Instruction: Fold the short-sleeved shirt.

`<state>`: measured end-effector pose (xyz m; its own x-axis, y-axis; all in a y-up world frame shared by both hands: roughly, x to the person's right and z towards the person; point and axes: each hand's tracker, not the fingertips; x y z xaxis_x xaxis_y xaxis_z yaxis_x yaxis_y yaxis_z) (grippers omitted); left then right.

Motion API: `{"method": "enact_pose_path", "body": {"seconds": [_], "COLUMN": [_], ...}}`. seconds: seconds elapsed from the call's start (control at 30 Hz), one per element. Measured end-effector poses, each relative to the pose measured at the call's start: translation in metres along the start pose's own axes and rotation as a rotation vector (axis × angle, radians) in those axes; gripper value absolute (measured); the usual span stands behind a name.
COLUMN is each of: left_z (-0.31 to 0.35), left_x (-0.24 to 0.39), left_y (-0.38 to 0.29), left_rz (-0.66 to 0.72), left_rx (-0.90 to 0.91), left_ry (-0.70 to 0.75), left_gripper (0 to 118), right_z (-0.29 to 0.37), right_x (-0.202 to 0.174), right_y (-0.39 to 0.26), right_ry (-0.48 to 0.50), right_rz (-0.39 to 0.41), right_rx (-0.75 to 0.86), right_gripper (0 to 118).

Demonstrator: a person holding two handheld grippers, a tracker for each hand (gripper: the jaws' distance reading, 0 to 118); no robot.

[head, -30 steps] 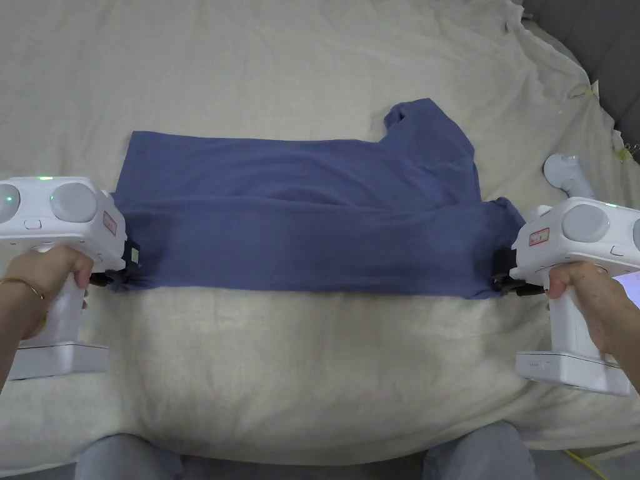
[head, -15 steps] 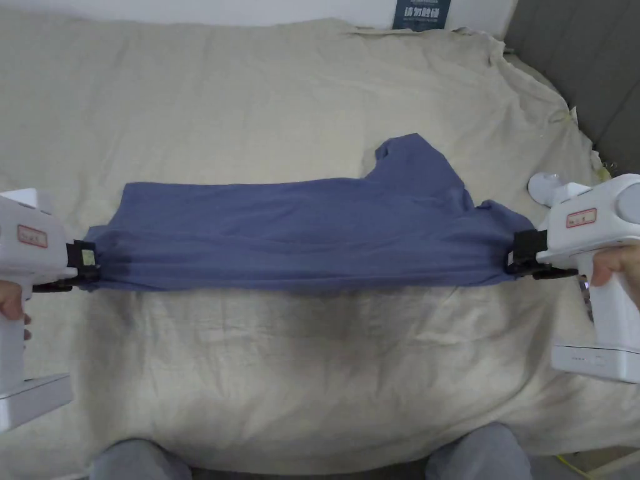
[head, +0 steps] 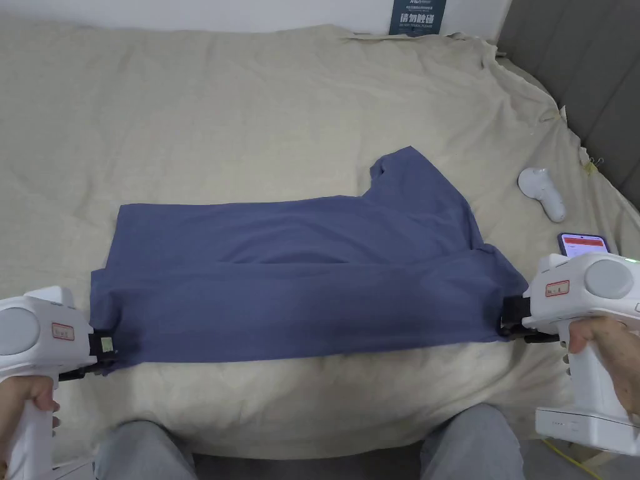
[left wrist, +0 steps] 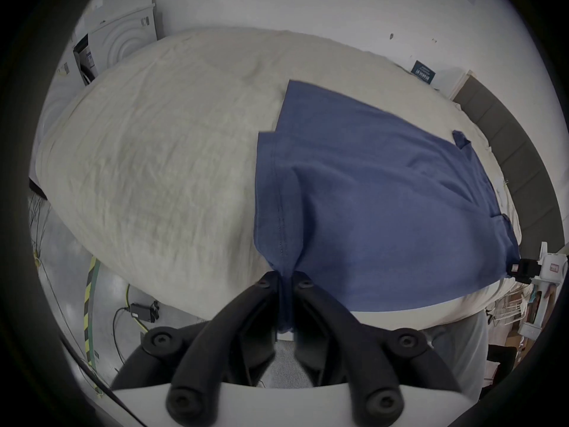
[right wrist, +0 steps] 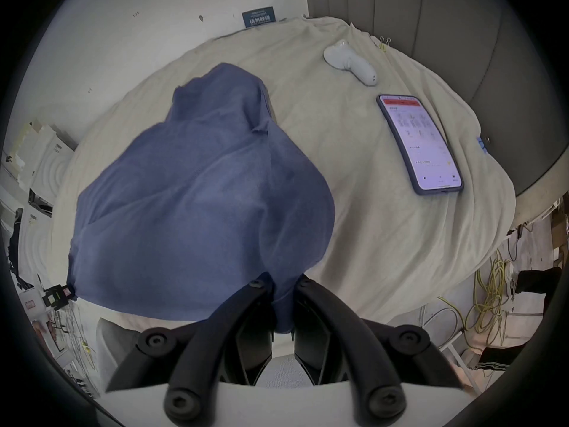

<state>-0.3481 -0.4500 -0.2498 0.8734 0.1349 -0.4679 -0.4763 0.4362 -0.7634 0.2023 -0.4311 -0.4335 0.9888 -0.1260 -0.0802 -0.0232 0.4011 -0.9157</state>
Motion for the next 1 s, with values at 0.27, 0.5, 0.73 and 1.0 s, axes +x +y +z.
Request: {"method": "enact_pose_path", "body": {"seconds": [0.27,0.5,0.73,1.0], "left_z": [0.049,0.105,0.099,0.085], "left_x": [-0.02,0.028,0.09,0.117], "left_y": [0.029,0.07,0.056,0.026], "left_rz": [0.013,-0.044,-0.152,-0.23], "left_rx": [0.113,0.465,0.701,0.745], "left_ry": [0.055,0.047,-0.018,-0.064], "left_gripper": [118,118,93,0], "right_z": [0.05,0.125,0.13,0.116], "right_x": [0.003,-0.018,-0.063,-0.085], "right_y": [0.014,0.031,0.014,-0.006], "right_ry": [-0.162,-0.052,-0.032,0.028], "right_rz": [0.146,0.099,0.215,0.169], "right_rx": [0.145,0.513,0.767,0.823], "right_gripper": [93,93,92,4]}}
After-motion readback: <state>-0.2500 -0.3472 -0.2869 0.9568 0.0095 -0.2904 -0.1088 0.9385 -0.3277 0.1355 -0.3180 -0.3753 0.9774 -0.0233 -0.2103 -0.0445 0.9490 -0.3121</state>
